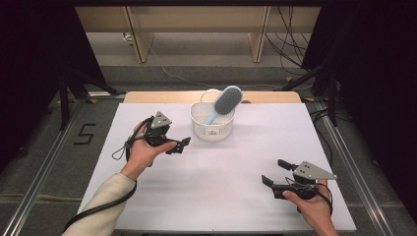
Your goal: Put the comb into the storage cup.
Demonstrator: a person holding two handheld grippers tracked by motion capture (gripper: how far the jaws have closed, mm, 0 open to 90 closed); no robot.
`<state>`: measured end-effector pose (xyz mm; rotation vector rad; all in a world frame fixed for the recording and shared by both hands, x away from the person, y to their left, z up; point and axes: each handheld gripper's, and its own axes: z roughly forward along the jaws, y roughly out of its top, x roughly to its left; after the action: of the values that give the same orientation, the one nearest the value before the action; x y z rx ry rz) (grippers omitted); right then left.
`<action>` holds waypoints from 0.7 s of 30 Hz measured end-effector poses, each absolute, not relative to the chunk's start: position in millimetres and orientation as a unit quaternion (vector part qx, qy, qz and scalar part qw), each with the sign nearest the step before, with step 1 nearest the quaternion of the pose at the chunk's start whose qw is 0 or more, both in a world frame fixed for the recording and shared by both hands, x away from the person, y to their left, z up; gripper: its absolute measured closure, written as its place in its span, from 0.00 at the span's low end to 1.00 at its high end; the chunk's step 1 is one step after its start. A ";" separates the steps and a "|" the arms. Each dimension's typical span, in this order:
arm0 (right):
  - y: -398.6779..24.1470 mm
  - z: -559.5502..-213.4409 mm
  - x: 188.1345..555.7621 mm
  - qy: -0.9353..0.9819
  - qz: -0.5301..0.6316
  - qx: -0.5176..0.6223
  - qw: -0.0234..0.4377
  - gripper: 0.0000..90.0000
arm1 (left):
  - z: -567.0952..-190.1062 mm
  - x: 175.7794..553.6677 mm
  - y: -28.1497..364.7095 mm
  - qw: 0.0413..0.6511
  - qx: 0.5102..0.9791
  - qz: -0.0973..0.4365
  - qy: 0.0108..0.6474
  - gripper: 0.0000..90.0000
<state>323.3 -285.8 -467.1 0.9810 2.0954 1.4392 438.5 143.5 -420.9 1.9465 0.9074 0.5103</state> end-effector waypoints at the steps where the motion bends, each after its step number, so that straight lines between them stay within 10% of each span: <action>1: -285.9 -467.0 323.3 0.753 0.517 0.352 0.207 0.17 | -421.9 435.8 144.1 0.449 0.789 0.205 0.366 0.00; 21: -285.7 -465.8 322.4 0.752 0.518 0.349 0.209 0.17 | -447.1 386.3 160.9 0.462 0.792 0.211 0.338 0.00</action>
<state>322.4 -285.7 -465.8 0.9723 2.0933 1.4412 386.3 160.9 -447.1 1.9469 0.8320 0.5197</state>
